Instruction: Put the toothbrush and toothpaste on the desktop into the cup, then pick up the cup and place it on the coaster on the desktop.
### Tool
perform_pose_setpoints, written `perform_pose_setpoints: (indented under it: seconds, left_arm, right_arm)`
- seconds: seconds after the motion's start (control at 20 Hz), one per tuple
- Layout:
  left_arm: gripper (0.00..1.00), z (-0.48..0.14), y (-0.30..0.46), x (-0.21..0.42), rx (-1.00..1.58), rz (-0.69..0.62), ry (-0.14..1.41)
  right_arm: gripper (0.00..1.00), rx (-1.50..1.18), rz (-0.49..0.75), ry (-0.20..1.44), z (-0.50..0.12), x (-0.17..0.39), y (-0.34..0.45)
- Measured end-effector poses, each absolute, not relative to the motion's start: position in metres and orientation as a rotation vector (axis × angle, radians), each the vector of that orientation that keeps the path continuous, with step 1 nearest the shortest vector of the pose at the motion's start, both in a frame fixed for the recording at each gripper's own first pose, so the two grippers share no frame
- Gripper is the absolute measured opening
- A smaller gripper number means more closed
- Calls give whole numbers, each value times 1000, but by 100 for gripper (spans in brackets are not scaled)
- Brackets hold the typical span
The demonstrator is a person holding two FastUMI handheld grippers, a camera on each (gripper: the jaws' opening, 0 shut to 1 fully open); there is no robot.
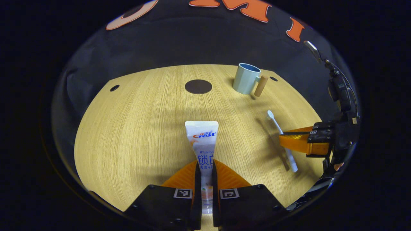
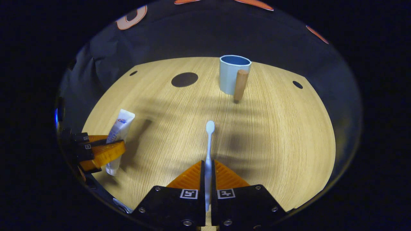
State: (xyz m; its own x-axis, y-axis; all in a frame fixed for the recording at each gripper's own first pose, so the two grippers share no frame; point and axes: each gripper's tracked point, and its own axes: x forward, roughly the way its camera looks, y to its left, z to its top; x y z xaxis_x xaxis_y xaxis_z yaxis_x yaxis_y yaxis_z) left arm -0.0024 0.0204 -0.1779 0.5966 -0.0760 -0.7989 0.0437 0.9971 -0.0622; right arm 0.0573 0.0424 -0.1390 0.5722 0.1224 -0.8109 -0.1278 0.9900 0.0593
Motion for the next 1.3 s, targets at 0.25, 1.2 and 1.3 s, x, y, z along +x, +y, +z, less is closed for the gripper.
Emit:
perform_pose_setpoints:
  seconds: [0.25,1.2,1.3]
  left_arm:
    - [17,-155,22,-4,-12,-56,855]
    - [18,-72,41,-2,-28,-21,639]
    - [17,-71,41,-3,-34,-17,631]
  right_arm:
    - [7,-1,147,800,-120,77,37]
    - [7,44,144,243,-21,161,31]
    - [7,57,144,184,-13,175,30]
